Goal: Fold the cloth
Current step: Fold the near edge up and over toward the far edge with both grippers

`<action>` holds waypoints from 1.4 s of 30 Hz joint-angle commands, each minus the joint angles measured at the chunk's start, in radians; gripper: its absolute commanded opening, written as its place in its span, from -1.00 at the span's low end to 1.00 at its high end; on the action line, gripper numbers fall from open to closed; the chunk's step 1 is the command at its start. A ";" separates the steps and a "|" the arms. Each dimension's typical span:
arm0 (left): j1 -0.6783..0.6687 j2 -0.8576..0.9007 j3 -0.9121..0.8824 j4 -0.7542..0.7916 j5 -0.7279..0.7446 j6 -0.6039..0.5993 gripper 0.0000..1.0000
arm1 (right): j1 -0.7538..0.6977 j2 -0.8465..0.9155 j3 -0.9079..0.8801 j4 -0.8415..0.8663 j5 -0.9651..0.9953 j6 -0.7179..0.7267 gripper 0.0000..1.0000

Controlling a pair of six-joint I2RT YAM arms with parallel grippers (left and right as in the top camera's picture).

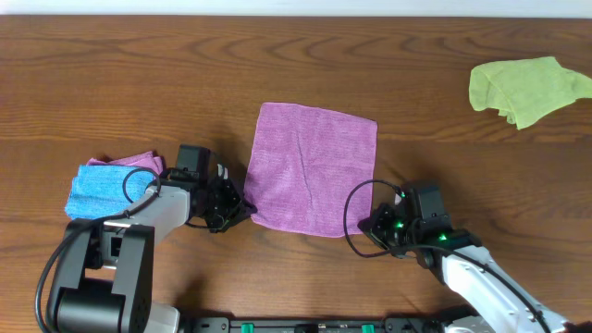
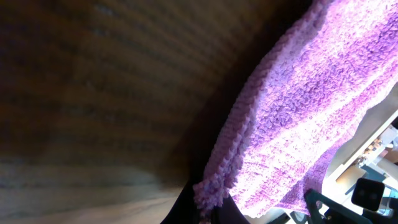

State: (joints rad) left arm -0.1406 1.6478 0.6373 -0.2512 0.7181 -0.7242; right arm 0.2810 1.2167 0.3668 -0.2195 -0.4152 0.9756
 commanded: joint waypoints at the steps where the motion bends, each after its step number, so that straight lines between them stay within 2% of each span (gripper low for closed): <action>1: -0.004 0.018 -0.016 -0.037 -0.010 0.029 -0.88 | -0.013 -0.027 -0.001 -0.008 -0.012 -0.013 -0.97; 9: -0.004 0.018 -0.016 -0.201 -0.009 0.101 -0.88 | -0.012 -0.108 0.000 -0.161 -0.011 -0.043 -0.97; 16: -0.004 0.007 -0.016 -0.270 0.042 0.131 -0.88 | -0.012 -0.176 0.000 -0.269 -0.011 -0.059 -0.97; 20: -0.004 -0.053 -0.014 -0.300 0.042 0.163 -0.89 | -0.012 -0.215 0.002 -0.273 -0.013 -0.064 -0.98; 28: -0.004 -0.220 0.006 -0.317 0.026 0.141 -0.88 | -0.011 -0.225 0.080 -0.283 0.009 -0.073 -0.97; 42: -0.004 -0.230 0.126 -0.271 -0.076 0.107 -0.88 | -0.012 -0.222 0.120 -0.209 0.098 -0.075 -0.97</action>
State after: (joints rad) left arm -0.1413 1.4231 0.7116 -0.5335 0.6884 -0.6064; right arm 0.2810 0.9993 0.4713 -0.4419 -0.3542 0.9112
